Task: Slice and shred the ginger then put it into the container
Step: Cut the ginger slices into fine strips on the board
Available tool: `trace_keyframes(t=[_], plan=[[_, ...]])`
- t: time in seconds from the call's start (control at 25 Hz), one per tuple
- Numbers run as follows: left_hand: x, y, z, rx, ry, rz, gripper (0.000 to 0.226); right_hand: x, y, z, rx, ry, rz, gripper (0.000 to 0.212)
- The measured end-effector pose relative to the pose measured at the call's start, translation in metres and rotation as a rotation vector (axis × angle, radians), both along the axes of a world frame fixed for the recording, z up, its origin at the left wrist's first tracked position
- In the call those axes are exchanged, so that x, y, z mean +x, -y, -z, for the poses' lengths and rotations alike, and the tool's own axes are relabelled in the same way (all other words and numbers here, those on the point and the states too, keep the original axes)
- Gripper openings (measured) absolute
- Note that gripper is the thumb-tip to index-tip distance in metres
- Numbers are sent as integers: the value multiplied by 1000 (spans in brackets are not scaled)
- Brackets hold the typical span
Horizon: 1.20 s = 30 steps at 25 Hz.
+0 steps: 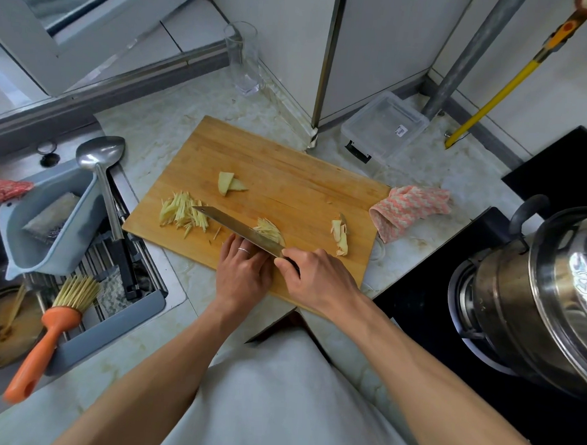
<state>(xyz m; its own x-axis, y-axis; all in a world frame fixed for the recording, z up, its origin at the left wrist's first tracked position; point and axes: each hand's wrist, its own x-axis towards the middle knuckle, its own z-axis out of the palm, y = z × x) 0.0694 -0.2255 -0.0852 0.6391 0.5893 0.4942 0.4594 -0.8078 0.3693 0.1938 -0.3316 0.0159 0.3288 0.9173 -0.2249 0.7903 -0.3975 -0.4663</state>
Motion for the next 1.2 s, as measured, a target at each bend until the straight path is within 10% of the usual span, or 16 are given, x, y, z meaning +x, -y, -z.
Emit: trace_keyframes(t=[1.2], plan=[[2, 8, -3, -72, -31, -77, 28, -1, 1, 7, 9, -10, 22, 39]])
